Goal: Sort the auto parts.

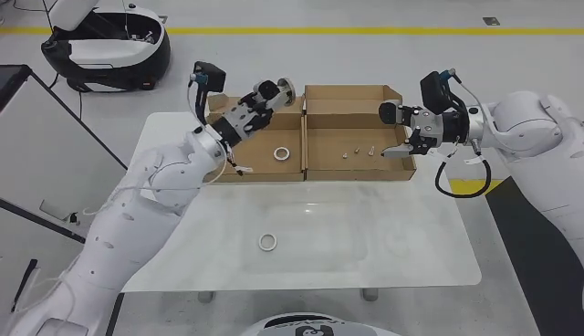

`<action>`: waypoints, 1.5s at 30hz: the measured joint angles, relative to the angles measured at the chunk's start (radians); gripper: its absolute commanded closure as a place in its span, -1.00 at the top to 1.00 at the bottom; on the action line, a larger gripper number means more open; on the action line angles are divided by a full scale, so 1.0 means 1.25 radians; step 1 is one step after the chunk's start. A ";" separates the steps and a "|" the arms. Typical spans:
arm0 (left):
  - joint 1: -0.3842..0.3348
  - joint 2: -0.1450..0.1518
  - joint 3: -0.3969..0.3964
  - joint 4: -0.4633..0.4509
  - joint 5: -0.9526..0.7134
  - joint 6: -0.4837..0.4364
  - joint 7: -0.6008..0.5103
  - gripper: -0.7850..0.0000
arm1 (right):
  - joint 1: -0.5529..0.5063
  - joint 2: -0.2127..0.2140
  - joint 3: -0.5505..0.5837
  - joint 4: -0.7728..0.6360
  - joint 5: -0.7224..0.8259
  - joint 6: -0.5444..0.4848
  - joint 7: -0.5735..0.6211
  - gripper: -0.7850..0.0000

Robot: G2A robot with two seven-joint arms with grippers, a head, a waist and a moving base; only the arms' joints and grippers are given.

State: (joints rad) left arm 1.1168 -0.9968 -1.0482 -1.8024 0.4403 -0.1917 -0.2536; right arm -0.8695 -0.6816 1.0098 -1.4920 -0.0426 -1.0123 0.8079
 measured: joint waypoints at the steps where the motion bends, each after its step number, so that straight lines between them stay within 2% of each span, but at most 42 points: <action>1: -0.013 -0.004 0.013 0.017 0.022 0.023 -0.003 -1.00 | 0.000 0.000 0.000 0.000 0.000 0.000 0.000 1.00; 8: -0.113 -0.038 0.108 0.143 0.134 0.123 -0.048 -1.00 | 0.000 0.000 0.000 0.000 0.000 0.000 0.000 1.00; 18: -0.218 -0.085 0.216 0.361 0.244 0.140 -0.123 -1.00 | 0.000 0.000 0.000 0.000 0.000 0.000 0.000 1.00; 28: -0.264 -0.119 0.279 0.516 0.316 0.112 -0.210 -1.00 | 0.000 0.000 0.000 0.000 0.000 0.000 0.000 1.00; 45: -0.302 -0.181 0.354 0.675 0.358 0.057 -0.288 -1.00 | 0.000 0.000 0.000 0.000 0.000 0.000 0.000 1.00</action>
State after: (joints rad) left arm 0.7398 -1.2235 -0.6062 -0.9584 0.8878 -0.1205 -0.6139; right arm -0.8695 -0.6816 1.0098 -1.4920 -0.0426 -1.0123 0.8079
